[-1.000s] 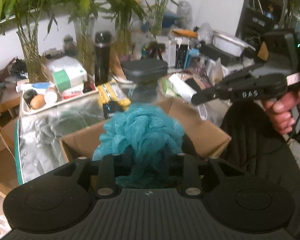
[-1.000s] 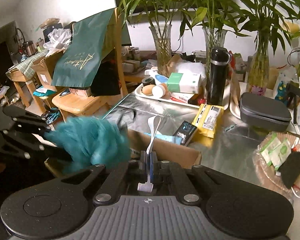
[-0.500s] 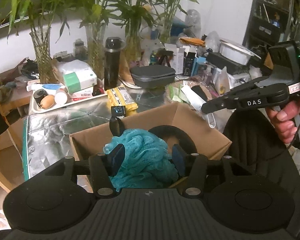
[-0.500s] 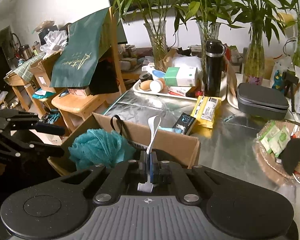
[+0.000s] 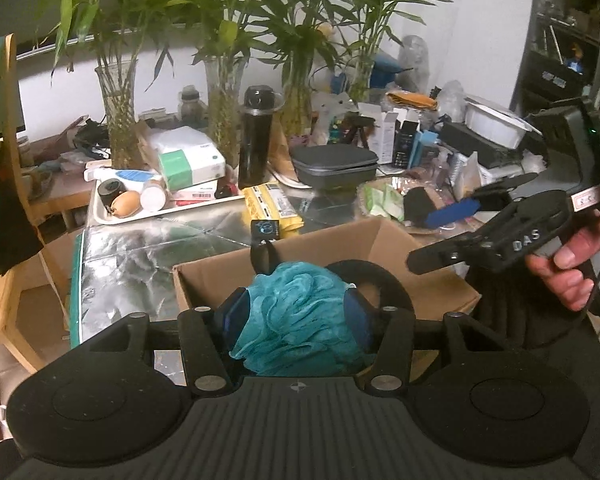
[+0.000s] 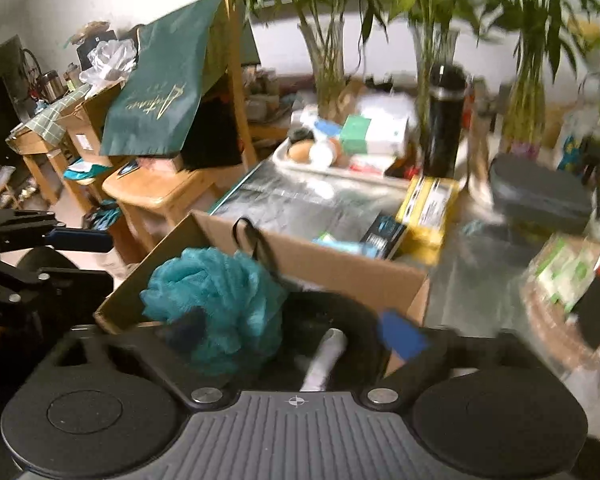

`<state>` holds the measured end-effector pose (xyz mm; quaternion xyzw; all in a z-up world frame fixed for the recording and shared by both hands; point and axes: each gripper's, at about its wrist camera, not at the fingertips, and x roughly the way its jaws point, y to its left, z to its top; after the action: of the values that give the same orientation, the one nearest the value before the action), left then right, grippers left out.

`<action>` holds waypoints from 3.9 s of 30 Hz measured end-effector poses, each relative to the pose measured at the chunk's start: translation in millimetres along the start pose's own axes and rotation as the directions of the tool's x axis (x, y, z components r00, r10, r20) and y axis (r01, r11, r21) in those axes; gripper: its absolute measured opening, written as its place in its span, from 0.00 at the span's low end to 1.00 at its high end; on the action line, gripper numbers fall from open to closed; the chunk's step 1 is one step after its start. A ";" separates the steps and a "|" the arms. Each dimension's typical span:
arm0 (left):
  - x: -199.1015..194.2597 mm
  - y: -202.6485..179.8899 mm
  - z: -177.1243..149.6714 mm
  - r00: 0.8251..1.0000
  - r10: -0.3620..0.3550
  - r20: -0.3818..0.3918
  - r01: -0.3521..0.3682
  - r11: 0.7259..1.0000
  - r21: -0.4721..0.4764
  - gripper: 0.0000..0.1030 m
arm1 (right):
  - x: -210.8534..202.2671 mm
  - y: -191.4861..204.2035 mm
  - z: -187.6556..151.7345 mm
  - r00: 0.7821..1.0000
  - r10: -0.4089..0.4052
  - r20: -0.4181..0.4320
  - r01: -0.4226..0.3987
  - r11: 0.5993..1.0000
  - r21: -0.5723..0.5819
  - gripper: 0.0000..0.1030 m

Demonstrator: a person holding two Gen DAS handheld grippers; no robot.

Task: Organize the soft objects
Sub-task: 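Open the left gripper to drop the pouf in the box while the right gripper drops the spoon, then move the left gripper toward the blue wet-wipe pack while the right gripper moves to the black card box, then grasp the black cartoon-printed card box with the right gripper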

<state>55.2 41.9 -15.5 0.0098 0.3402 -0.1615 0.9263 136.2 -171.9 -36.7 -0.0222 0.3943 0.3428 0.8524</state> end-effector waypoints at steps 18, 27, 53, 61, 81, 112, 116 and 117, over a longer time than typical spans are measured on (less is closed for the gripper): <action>14.7 10.8 0.5 0.988 0.153 -0.036 -0.154 0.987 -0.035 0.61 | 12.3 -21.2 -6.9 0.983 -0.178 -0.041 0.180 0.981 0.076 1.00; 23.5 20.3 2.7 0.979 0.197 -0.059 -0.201 0.977 -0.070 0.73 | 14.4 -30.7 -5.7 0.974 -0.226 -0.010 0.226 0.969 0.103 1.00; 47.2 27.2 24.0 0.996 0.092 0.008 -0.092 0.996 0.008 0.74 | 57.3 -71.8 22.7 0.982 -0.186 -0.031 0.188 0.977 0.104 1.00; 60.2 36.0 34.1 0.998 0.059 0.025 -0.060 0.998 0.017 0.74 | 71.7 -92.9 29.8 0.985 -0.171 -0.006 0.170 0.975 0.145 1.00; 109.7 74.6 68.2 0.999 -0.035 0.031 0.035 0.999 0.003 0.74 | 126.5 -139.6 44.4 0.990 -0.134 0.038 0.127 0.980 0.152 1.00; 155.1 125.1 80.1 0.978 0.205 0.035 -0.198 0.968 -0.152 0.74 | 258.9 -177.2 49.2 0.960 0.220 -0.172 -0.181 0.959 0.217 0.59; 156.8 129.6 80.6 0.977 0.210 0.021 -0.203 0.964 -0.173 0.74 | 274.2 -185.2 49.5 0.954 0.255 -0.155 -0.202 0.935 0.292 0.59; 157.6 129.7 80.6 0.978 0.208 0.017 -0.202 0.964 -0.173 0.74 | 278.5 -186.9 49.7 0.953 0.262 -0.154 -0.205 0.928 0.311 0.59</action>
<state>258.4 108.4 -65.3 -0.0372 0.3337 -0.0352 0.9413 407.8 -141.5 -237.4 0.1178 0.5210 0.3763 0.7570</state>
